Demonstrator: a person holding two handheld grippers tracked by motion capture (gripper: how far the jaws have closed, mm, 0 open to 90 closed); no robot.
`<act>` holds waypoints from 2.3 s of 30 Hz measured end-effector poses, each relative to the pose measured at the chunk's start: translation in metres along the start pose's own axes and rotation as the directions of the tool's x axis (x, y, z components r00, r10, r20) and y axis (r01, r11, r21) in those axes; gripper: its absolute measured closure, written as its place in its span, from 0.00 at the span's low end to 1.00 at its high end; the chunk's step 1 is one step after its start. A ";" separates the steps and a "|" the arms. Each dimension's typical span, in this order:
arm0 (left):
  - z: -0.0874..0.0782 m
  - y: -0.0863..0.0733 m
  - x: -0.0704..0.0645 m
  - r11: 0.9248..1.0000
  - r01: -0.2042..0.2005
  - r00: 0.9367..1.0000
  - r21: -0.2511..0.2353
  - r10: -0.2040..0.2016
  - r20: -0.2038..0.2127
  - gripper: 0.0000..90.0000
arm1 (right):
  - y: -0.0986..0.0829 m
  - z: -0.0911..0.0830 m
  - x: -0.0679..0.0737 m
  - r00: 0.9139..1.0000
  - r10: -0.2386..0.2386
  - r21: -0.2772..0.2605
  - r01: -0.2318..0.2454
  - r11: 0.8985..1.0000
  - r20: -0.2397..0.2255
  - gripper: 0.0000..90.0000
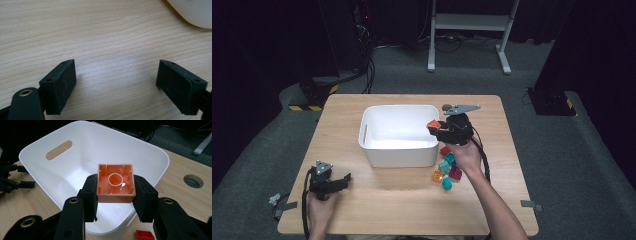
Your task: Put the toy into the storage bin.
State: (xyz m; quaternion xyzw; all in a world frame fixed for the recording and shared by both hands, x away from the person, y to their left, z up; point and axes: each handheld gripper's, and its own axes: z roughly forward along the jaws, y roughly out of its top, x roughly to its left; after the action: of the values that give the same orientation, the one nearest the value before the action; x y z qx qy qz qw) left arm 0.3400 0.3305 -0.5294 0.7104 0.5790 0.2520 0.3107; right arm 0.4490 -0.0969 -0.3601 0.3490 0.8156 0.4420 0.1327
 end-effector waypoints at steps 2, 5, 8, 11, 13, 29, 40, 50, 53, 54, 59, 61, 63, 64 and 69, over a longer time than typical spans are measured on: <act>0.000 0.000 0.000 1.000 -0.001 1.000 0.000 0.001 0.000 0.18 | 0.001 0.005 0.000 1.000 -0.002 0.011 0.002 1.000 -0.004 0.65; 0.000 0.000 0.000 1.000 -0.001 1.000 0.000 0.001 0.002 0.18 | 0.002 0.015 0.002 1.000 -0.002 0.020 0.002 1.000 -0.012 0.65; 0.000 0.000 0.000 1.000 -0.001 1.000 0.000 0.001 0.003 0.18 | 0.004 0.026 0.002 1.000 -0.006 0.039 0.006 0.999 -0.019 0.64; 0.000 0.000 0.000 1.000 0.000 1.000 -0.001 0.000 0.002 0.18 | 0.003 0.034 0.004 0.999 -0.038 0.063 0.038 0.997 -0.004 0.55; -0.001 -0.001 0.000 1.000 0.001 1.000 -0.001 -0.001 0.002 0.18 | 0.002 0.032 0.004 0.999 -0.035 0.039 0.035 0.999 0.002 0.52; -0.001 -0.001 0.000 1.000 0.001 1.000 -0.002 -0.001 0.002 0.18 | -0.024 -0.020 -0.022 0.997 0.019 -0.053 -0.015 0.998 0.076 0.51; -0.001 -0.001 0.000 1.000 0.001 1.000 -0.002 -0.001 0.002 0.18 | -0.050 -0.043 -0.038 0.988 0.065 -0.083 -0.054 0.995 0.138 0.50; -0.001 -0.001 0.000 1.000 0.001 1.000 -0.002 -0.001 0.002 0.18 | -0.080 -0.048 -0.052 0.976 0.141 -0.078 -0.129 0.989 0.168 0.49; -0.001 -0.001 0.000 1.000 0.000 1.000 -0.002 0.000 0.002 0.18 | -0.089 -0.047 -0.054 0.973 0.139 -0.065 -0.129 0.990 0.185 0.49; -0.001 -0.001 0.000 1.000 0.001 1.000 -0.002 -0.001 0.002 0.18 | -0.092 -0.047 -0.056 0.972 0.138 -0.065 -0.127 0.990 0.189 0.49; -0.001 -0.001 0.000 1.000 0.001 1.000 -0.002 -0.001 0.002 0.18 | -0.106 -0.042 -0.062 0.966 0.165 -0.051 -0.158 0.986 0.200 0.48; -0.001 -0.001 0.000 1.000 0.001 1.000 -0.002 -0.001 0.002 0.18 | -0.112 -0.040 -0.064 0.963 0.167 -0.039 -0.162 0.986 0.212 0.48; -0.001 -0.001 0.000 1.000 0.001 1.000 -0.002 -0.001 0.002 0.18 | -0.117 -0.038 -0.066 0.960 0.168 -0.027 -0.166 0.986 0.223 0.48; -0.001 -0.001 0.000 1.000 0.001 1.000 -0.002 -0.001 0.002 0.18 | -0.120 -0.036 -0.068 0.957 0.178 -0.025 -0.176 0.984 0.228 0.48; -0.001 -0.001 0.000 1.000 0.001 1.000 -0.002 -0.001 0.002 0.18 | -0.133 -0.026 -0.075 0.948 0.210 -0.010 -0.214 0.977 0.237 0.48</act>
State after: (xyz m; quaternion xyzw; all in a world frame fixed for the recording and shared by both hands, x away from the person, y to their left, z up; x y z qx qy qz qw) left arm 0.3392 0.3311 -0.5294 0.7102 0.5787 0.2517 0.3120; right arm 0.4291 -0.2132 -0.4605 0.4859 0.7552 0.4024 0.1780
